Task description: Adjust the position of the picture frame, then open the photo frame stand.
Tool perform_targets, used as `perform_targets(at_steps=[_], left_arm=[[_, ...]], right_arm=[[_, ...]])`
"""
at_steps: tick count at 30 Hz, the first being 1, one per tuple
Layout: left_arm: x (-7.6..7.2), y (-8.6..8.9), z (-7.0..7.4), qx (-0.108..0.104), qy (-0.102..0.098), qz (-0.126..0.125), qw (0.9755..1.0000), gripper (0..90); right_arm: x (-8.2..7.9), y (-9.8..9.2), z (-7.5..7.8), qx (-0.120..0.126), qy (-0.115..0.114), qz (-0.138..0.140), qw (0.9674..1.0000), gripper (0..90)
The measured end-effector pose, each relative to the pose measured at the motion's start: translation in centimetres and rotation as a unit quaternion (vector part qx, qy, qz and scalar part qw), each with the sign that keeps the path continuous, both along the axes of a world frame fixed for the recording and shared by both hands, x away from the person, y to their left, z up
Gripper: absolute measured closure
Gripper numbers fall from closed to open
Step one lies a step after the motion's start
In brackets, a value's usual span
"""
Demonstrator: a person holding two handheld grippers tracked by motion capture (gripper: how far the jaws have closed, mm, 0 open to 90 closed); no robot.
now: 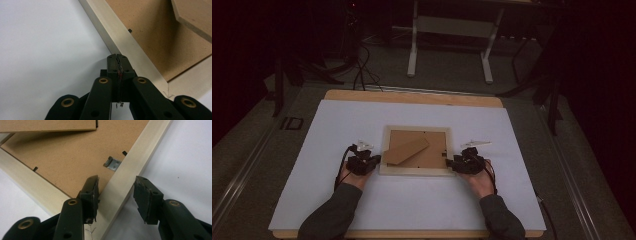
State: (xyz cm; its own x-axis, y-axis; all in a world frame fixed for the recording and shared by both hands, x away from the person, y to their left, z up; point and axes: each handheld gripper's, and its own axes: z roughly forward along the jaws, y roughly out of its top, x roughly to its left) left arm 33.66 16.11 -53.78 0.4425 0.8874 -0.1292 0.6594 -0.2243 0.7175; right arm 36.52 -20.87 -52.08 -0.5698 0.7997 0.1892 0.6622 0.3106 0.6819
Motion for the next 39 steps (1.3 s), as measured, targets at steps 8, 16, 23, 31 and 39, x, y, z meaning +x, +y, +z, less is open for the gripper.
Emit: perform_targets(at_steps=[8,16,23,31,39], left_arm=[[0.3,-0.1,0.1,-0.003,0.005,0.005,1.0000,90.0],[0.8,0.8,0.6,-0.030,0.005,0.006,0.9995,82.9],[0.7,1.8,2.5,-0.052,-0.014,0.011,0.9985,76.9],[0.5,1.9,4.2,-0.080,-0.026,0.002,0.9964,67.5],[0.9,0.8,6.3,-0.099,-0.034,-0.017,0.9943,61.0]], right_arm=[[0.2,0.1,0.1,-0.004,0.000,-0.007,1.0000,55.8],[0.2,-0.4,0.1,0.014,-0.005,-0.005,0.9999,55.0],[-0.8,-1.2,0.7,0.027,-0.030,-0.005,0.9992,54.4],[-1.4,-2.5,1.1,0.030,-0.042,-0.016,0.9986,54.4],[-1.5,-2.8,1.2,0.039,-0.045,-0.020,0.9980,53.8]])
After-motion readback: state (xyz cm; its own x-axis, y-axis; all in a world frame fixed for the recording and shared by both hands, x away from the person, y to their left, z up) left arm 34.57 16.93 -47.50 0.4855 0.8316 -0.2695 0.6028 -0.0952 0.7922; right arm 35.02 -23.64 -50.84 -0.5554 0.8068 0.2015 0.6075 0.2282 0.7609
